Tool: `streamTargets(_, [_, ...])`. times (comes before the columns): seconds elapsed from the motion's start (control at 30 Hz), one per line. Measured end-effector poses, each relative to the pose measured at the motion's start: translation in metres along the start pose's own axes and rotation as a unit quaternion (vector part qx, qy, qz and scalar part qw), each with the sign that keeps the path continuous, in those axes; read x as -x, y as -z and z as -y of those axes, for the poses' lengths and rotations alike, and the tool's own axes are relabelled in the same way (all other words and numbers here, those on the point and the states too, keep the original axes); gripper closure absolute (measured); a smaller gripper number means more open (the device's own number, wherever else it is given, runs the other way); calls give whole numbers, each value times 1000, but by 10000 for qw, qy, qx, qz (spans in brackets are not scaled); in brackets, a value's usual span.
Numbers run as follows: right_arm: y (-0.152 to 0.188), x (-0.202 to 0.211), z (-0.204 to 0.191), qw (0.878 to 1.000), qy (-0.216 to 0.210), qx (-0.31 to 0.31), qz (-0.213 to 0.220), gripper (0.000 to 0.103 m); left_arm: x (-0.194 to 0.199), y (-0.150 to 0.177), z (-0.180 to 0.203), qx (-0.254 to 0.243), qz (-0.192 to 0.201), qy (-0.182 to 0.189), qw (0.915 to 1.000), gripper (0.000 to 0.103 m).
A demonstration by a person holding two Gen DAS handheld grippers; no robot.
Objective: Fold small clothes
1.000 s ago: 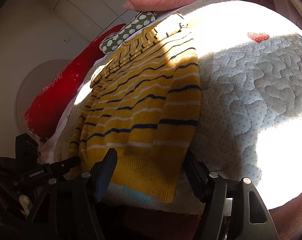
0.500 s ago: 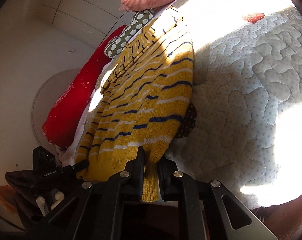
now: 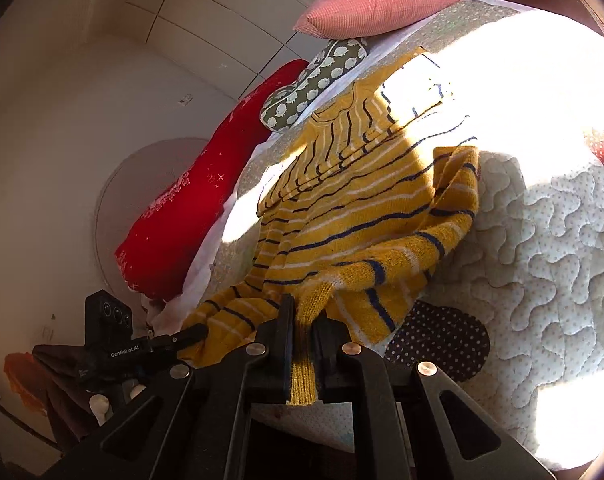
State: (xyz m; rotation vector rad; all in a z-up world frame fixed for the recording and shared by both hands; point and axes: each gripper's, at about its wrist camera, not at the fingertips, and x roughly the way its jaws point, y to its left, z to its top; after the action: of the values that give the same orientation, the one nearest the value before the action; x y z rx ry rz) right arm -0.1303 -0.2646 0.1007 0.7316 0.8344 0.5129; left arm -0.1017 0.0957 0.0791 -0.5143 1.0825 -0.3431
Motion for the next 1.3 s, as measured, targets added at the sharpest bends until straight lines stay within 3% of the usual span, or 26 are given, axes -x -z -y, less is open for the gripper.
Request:
streamTargets(0.23, [-51, -19, -13, 9997, 3, 177, 170, 95, -7, -55, 25, -277, 279, -314, 9987, 91])
streamTargets(0.53, [-128, -46, -25, 9985, 239, 342, 346, 95, -36, -136, 51, -481, 352, -720, 9956, 91])
streamTargets(0.83, [-205, -108, 10, 9966, 762, -137, 284, 96, -99, -220, 62, -394, 212, -1050, 9935, 91])
streamTargets(1.03, [-239, -154, 36, 9934, 1126, -205, 117, 96, -158, -261, 41, -226, -125, -1429, 9894, 91])
streamTargets(1.17, [-250, -186, 52, 9872, 1597, -31, -21, 96, -189, -279, 25, -68, -348, -1373, 9899, 90])
streamTargets(1.3, [-259, -206, 76, 9836, 1770, -314, -115, 95, -201, -293, 6, 329, -512, -964, 9935, 89])
